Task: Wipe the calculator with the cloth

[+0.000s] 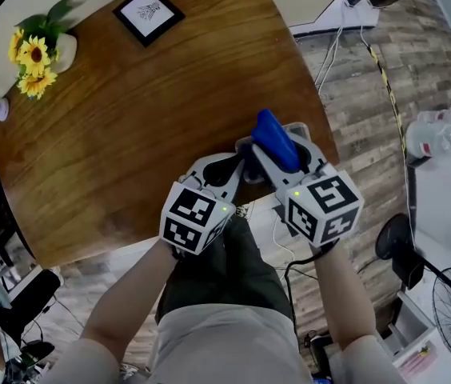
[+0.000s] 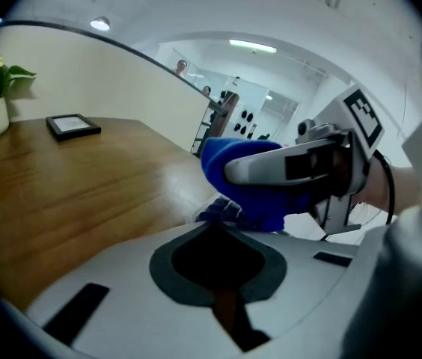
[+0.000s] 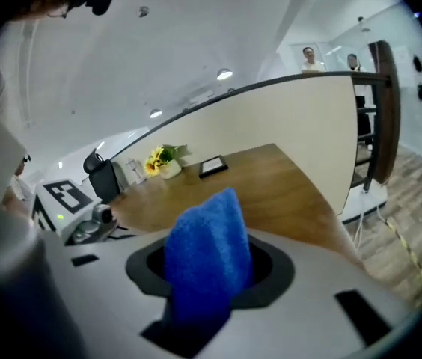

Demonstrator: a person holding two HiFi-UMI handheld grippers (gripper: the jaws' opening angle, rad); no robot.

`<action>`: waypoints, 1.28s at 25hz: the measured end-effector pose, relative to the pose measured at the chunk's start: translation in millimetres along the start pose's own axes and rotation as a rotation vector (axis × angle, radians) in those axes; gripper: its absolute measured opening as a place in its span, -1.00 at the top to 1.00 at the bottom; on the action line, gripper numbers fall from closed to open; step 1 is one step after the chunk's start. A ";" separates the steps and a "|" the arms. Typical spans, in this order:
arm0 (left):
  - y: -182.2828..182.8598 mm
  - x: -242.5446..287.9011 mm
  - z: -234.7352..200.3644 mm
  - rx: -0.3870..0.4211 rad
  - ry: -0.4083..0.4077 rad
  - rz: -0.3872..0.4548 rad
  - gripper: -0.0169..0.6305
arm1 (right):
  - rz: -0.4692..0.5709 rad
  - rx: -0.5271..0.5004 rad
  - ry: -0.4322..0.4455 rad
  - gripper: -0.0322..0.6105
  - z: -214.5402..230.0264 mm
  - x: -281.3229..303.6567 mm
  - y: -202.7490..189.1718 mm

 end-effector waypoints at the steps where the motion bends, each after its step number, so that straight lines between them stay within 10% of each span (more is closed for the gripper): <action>1: 1.2 0.0 1.9 -0.008 -0.009 0.011 0.94 | -0.013 -0.020 -0.016 0.42 3.3 5.7 0.4; 8: -2.3 2.6 3.8 0.031 0.025 0.002 0.94 | -0.054 -0.103 -0.159 0.41 30.2 11.5 -4.4; 27: -3.1 2.4 5.3 0.050 0.050 0.002 0.94 | -0.345 -0.100 -0.108 0.43 14.5 -71.3 -64.6; 32: -3.5 1.8 4.9 0.043 0.039 0.010 0.94 | -0.176 -0.088 -0.095 0.43 9.3 -68.5 -25.3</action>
Point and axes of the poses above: the fingertips, and each gripper's own axes: x forward along the fingers, z to its right, y out of its top, the point moved 7 cm from there along -x, backward along the fingers, and after that the axes turned 13 degrees about z, right-handed, at the moved point
